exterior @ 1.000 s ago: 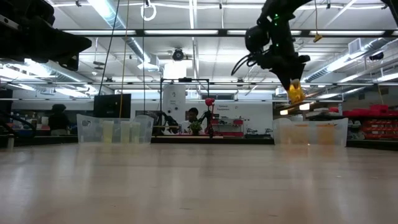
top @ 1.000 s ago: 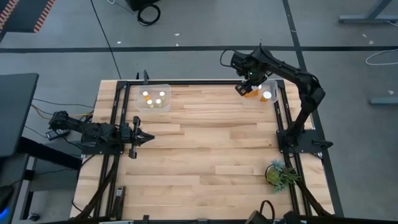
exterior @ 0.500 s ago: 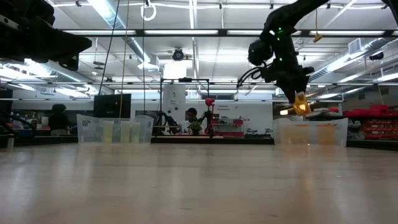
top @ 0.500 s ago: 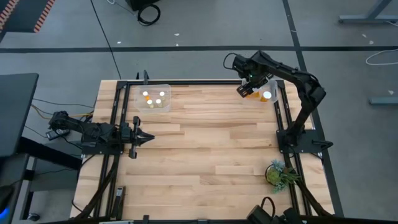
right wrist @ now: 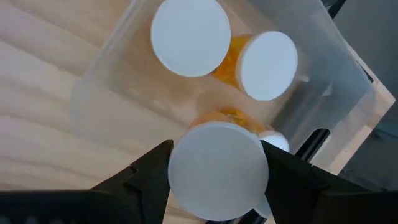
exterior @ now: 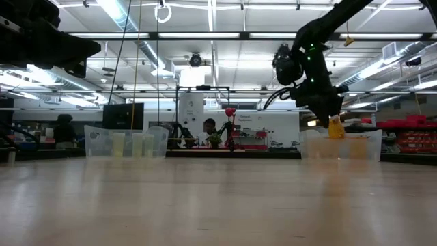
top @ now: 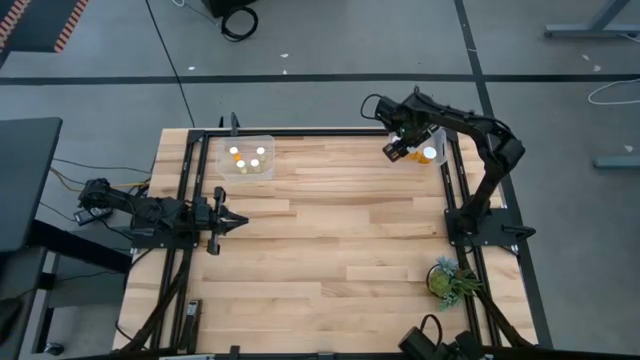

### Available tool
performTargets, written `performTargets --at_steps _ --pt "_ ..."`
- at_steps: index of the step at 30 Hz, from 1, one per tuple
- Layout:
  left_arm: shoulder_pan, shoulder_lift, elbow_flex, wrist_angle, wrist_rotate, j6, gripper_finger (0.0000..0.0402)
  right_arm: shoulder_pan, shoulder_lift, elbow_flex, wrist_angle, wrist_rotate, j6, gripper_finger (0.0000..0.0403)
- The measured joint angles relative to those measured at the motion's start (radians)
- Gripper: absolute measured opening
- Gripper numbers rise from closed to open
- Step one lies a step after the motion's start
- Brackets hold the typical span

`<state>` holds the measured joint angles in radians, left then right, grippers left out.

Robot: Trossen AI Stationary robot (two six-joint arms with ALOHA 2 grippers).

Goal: Pick and place medicine bottles into bin by pill shape (circle, oval)
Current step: Put the orange capsule bottle into the right transparent bin

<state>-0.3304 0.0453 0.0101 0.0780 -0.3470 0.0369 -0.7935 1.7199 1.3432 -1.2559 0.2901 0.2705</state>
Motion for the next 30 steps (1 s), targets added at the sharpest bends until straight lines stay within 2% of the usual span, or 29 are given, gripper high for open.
performTargets --at_steps 8,18,30 --pt "0.0 0.0 0.0 0.0 0.0 0.0 0.0023 -0.011 0.0 -0.081 0.097 0.001 -0.013 0.0225" --pt "0.0 0.0 0.0 0.0 0.0 0.0 0.0036 -0.018 0.0 -0.182 0.196 -0.021 -0.012 0.0225" --pt "0.0 0.0 0.0 0.0 0.0 0.0 0.0028 -0.018 -0.002 -0.188 0.246 -0.037 -0.008 0.0225"
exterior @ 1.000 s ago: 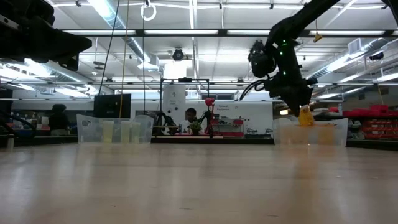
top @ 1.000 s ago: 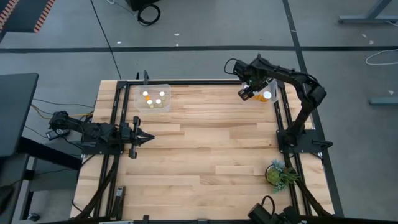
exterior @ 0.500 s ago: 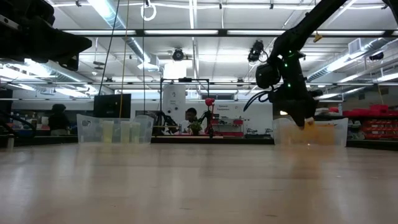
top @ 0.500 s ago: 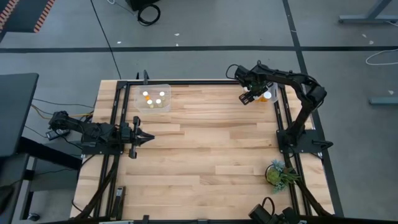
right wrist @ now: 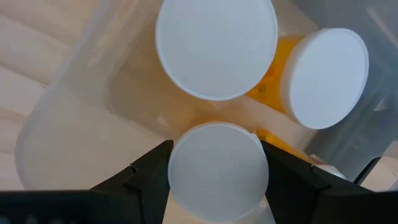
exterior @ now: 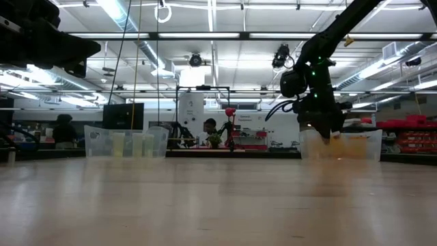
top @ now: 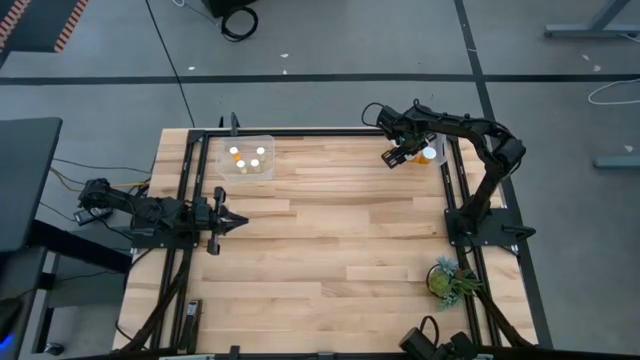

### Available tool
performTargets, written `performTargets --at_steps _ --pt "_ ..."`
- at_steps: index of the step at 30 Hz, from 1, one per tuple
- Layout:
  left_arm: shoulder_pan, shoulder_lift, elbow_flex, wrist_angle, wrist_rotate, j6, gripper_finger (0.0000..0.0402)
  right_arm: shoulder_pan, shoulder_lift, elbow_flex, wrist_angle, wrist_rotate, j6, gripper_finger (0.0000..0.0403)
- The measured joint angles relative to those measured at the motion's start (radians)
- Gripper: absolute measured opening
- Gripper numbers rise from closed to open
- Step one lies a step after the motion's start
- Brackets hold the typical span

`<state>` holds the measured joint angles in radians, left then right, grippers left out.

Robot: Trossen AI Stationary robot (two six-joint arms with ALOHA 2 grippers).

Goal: Pick and place medicine bottles into bin by pill shape (circle, oval)
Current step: Put the orange capsule bottle into the right transparent bin

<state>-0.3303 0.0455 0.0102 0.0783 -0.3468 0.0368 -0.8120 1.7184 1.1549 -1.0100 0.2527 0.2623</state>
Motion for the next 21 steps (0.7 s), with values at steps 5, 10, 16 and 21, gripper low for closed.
performTargets --at_steps 5,10,16,21 --pt "0.0 0.0 0.0 0.0 0.0 0.0 0.0036 -0.001 0.0 0.0 0.0 -0.014 -0.011 0.0225" --pt "0.0 0.0 0.0 0.0 0.0 0.0 0.0032 -0.014 -0.004 0.0 0.0 -0.028 -0.024 0.0225" --pt "0.0 0.0 0.0 0.0 0.0 0.0 0.0023 -0.036 -0.052 -0.002 0.002 -0.042 -0.025 0.0225" --pt "0.0 0.0 0.0 0.0 0.0 0.0 0.0029 -0.039 -0.107 -0.002 0.008 -0.056 -0.014 0.0225"
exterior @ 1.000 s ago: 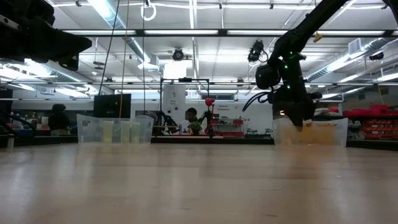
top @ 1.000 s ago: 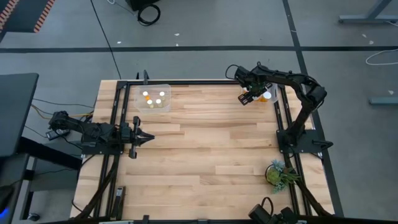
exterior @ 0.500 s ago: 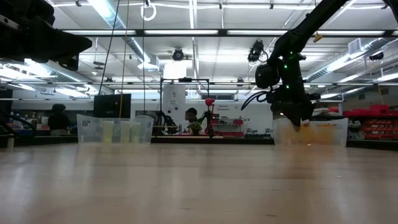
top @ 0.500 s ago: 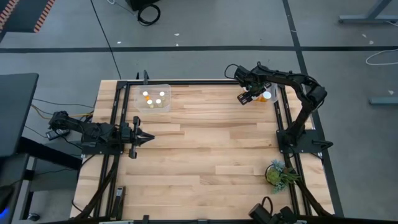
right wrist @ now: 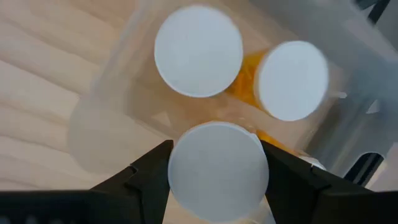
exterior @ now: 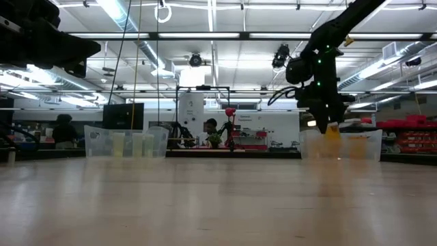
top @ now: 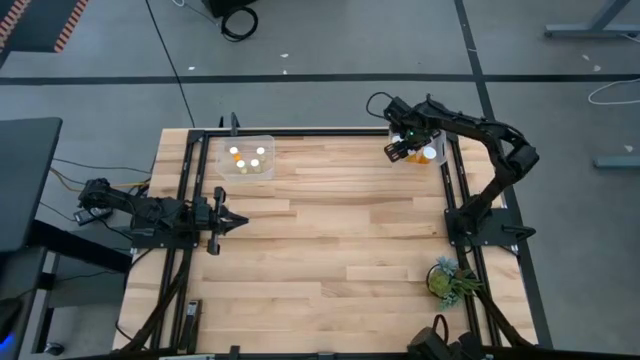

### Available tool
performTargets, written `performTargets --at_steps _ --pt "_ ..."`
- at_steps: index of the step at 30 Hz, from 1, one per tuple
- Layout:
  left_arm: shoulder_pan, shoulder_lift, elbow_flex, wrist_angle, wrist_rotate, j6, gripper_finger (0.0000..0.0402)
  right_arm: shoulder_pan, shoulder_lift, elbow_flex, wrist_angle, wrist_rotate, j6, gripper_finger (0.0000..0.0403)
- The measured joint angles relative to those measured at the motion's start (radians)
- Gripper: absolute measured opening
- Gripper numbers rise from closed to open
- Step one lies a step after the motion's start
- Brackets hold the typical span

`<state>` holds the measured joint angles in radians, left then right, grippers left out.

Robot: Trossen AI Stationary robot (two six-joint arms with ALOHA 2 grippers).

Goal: Pick and place medicine bottles into bin by pill shape (circle, oval)
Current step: Put the orange capsule bottle into the right transparent bin

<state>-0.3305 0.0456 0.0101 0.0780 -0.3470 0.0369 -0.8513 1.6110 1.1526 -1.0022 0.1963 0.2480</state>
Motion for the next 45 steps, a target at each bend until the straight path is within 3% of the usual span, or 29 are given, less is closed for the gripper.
performTargets --at_steps 13,19,28,45 --pt "0.0 0.0 0.0 0.0 0.0 0.0 0.0026 0.01 -0.009 0.0 0.081 -0.048 0.029 0.0225" --pt "0.0 0.0 0.0 0.0 0.0 0.0 0.0031 -0.004 -0.007 -0.083 0.17 -0.104 0.021 0.0225" --pt "0.0 0.0 0.0 0.0 0.0 0.0 0.003 -0.013 -0.015 -0.144 0.203 -0.098 0.01 0.0226" --pt "0.0 0.0 0.0 0.0 0.0 0.0 0.0035 -0.013 -0.051 -0.146 0.224 -0.095 0.009 0.0272"
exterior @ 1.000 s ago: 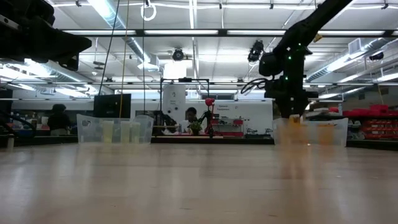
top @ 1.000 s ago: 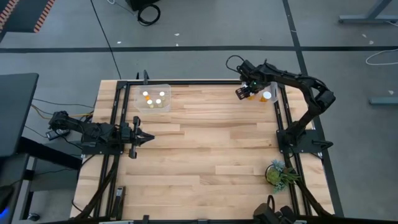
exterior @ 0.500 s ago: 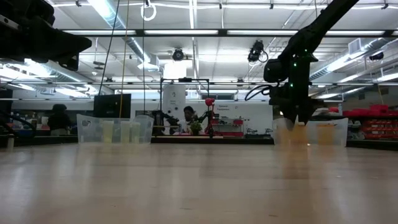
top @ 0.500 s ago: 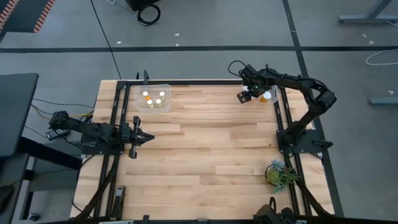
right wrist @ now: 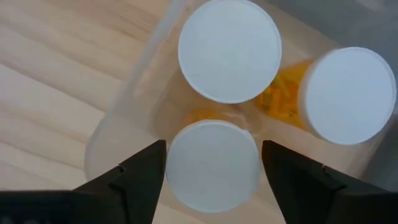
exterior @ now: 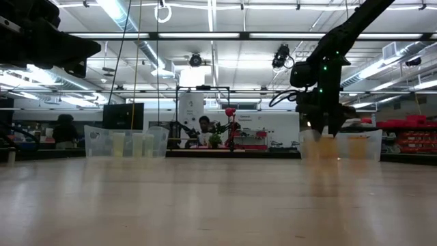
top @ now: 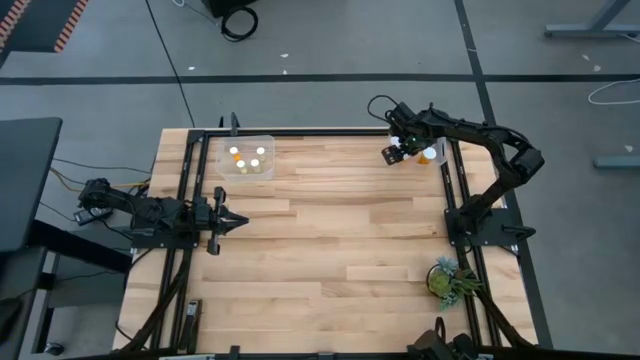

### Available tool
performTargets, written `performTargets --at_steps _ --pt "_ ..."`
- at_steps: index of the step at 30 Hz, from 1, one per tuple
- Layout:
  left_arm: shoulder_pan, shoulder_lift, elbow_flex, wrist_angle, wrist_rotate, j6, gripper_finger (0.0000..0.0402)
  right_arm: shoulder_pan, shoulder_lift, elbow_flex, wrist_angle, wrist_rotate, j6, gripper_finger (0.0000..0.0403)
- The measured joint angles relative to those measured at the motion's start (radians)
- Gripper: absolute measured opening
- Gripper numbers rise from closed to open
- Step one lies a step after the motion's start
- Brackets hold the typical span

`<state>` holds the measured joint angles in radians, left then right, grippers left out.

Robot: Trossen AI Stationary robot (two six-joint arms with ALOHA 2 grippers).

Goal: Pick and place medicine bottles into bin by pill shape (circle, oval)
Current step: Put the orange capsule bottle into the right transparent bin, then return to Home Position

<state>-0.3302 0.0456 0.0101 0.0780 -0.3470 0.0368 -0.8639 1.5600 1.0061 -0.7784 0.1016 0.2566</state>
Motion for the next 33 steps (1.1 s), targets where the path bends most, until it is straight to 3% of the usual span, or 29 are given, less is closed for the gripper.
performTargets --at_steps 9,20,29,33 --pt "0.0 0.0 0.0 0.0 0.0 0.0 0.0027 0.0 -0.057 0.0 -0.011 -0.005 -0.018 0.0277" --pt "0.0 0.0 0.0 0.0 0.0 0.0 0.0031 0.017 -0.303 0.0 -0.06 -0.033 -0.043 0.0277" --pt "0.0 0.0 0.0 0.0 0.0 0.0 0.0026 0.155 -0.503 0.001 -0.037 -0.055 -0.084 0.0276" --pt "0.0 0.0 0.0 0.0 0.0 0.0 0.0033 0.247 -0.582 -0.055 0.062 -0.046 -0.083 0.0276"
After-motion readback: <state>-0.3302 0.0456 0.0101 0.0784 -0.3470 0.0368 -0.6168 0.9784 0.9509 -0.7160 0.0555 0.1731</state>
